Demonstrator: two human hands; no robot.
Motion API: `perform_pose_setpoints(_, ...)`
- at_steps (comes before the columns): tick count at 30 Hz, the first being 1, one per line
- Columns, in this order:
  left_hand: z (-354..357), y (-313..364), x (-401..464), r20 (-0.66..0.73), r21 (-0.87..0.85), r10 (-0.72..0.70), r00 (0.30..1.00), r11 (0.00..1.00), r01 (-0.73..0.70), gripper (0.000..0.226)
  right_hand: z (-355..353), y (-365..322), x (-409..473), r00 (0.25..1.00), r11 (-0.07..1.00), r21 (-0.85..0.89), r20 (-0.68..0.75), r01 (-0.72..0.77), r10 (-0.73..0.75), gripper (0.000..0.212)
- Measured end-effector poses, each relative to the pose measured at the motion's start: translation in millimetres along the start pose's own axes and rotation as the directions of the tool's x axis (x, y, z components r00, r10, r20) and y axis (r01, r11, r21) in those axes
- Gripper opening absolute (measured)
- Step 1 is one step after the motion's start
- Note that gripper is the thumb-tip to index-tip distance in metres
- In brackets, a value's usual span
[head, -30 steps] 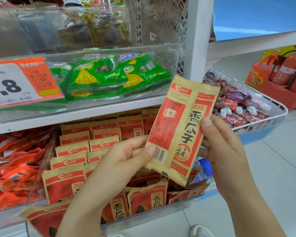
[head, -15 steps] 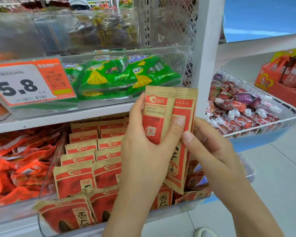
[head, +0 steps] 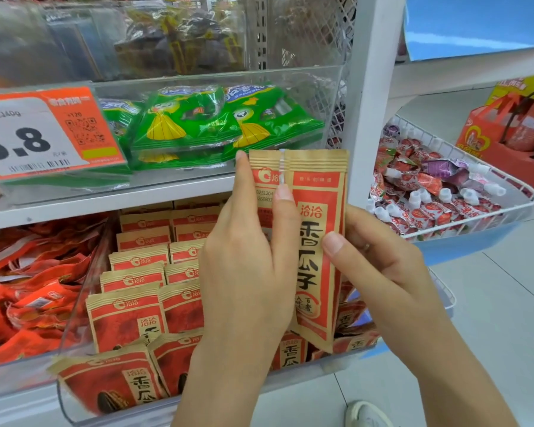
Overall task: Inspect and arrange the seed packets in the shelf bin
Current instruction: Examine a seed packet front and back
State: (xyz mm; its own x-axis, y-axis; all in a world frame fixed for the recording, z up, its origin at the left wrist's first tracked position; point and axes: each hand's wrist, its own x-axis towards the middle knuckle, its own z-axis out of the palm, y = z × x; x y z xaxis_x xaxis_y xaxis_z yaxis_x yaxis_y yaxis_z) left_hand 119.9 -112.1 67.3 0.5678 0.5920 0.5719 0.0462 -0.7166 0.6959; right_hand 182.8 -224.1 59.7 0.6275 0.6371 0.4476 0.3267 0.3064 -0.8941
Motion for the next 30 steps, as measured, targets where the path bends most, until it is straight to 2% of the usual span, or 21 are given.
perform_pose_setpoints(11,-4.6,-1.2,0.4,0.030,-0.135,-0.082,0.996,0.987,0.085,0.064,1.8,-5.0,0.4,0.999,1.000,-0.001,-0.034,-0.008,0.008,0.026)
perform_pose_setpoints(14,-5.9,-2.6,4.5,0.193,-0.301,-0.107,0.975,0.940,0.163,0.063,-0.6,-2.9,1.3,0.996,0.999,0.021,-0.080,-0.036,0.038,0.024)
perform_pose_setpoints(17,-11.0,-3.3,6.7,0.413,-0.422,-0.112,0.904,0.856,0.299,0.043,-6.9,-2.5,3.1,0.981,0.993,0.083,-0.169,-0.085,0.098,0.024)
perform_pose_setpoints(19,-14.9,-5.2,5.7,0.549,-0.434,-0.089,0.831,0.819,0.374,0.039,-12.3,-2.9,4.6,0.956,0.985,0.147,-0.265,-0.091,0.128,0.018)
perform_pose_setpoints(21,-17.9,-5.3,4.6,0.624,-0.414,-0.065,0.779,0.817,0.400,0.036,-17.6,-3.1,5.8,0.921,0.973,0.206,-0.351,-0.102,0.171,0.018)
perform_pose_setpoints(23,-18.8,-6.6,3.5,0.624,-0.436,-0.064,0.779,0.798,0.416,0.033,-21.8,-3.5,6.1,0.909,0.966,0.228,-0.366,-0.120,0.200,0.019)
perform_pose_setpoints(25,-18.4,-8.1,2.9,0.595,-0.491,-0.087,0.799,0.747,0.448,0.031,-23.3,-5.4,5.3,0.936,0.959,0.237,-0.275,-0.155,0.219,0.017)
perform_pose_setpoints(27,-18.5,-9.3,2.3,0.559,-0.537,-0.108,0.822,0.708,0.458,0.030,-20.7,-7.8,4.1,0.957,0.950,0.239,-0.159,-0.202,0.244,0.025)
perform_pose_setpoints(30,-16.6,-7.7,1.8,0.508,-0.540,-0.113,0.854,0.730,0.418,0.035,-14.2,-9.0,3.0,0.961,0.960,0.205,-0.159,-0.192,0.226,0.027)
